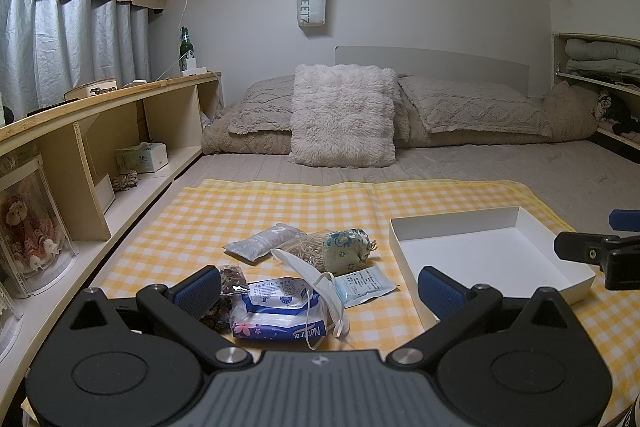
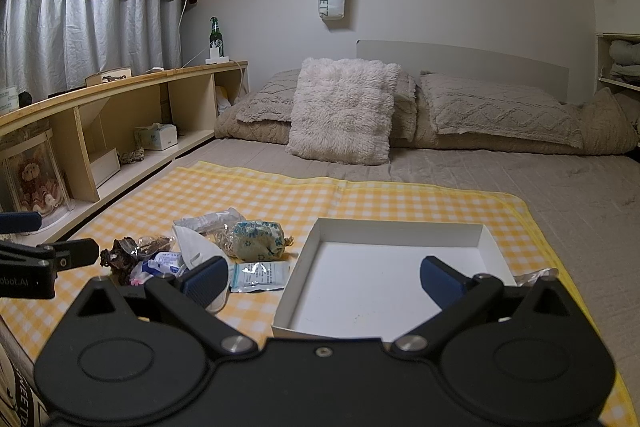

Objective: Organize soft objects

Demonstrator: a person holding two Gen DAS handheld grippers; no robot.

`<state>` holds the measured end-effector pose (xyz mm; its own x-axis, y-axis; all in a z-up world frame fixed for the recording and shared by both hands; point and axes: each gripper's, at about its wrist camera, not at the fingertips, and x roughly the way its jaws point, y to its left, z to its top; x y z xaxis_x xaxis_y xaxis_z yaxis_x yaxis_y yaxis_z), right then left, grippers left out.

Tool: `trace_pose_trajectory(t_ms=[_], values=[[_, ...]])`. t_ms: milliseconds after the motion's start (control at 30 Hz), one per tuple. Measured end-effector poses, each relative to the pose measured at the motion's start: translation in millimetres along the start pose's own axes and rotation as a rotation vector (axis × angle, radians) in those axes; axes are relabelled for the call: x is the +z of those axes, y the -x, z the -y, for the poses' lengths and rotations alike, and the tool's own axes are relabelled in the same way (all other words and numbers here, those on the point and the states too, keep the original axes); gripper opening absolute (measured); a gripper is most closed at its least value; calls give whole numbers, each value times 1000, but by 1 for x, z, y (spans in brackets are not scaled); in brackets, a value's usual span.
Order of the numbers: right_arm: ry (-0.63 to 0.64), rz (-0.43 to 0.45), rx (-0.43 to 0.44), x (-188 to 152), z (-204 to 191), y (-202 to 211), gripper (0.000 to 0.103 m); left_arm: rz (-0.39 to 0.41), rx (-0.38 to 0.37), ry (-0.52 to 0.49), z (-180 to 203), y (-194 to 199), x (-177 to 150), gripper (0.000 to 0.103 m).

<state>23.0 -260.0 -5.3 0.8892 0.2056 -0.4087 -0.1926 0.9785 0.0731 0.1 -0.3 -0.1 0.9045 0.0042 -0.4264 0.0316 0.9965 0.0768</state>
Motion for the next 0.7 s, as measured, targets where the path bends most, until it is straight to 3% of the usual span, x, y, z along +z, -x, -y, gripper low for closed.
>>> trace_pose_trajectory(t_ms=[700], values=[[-2,17,4,2,4,1,103,5,5,-1,1,-1,0,103]])
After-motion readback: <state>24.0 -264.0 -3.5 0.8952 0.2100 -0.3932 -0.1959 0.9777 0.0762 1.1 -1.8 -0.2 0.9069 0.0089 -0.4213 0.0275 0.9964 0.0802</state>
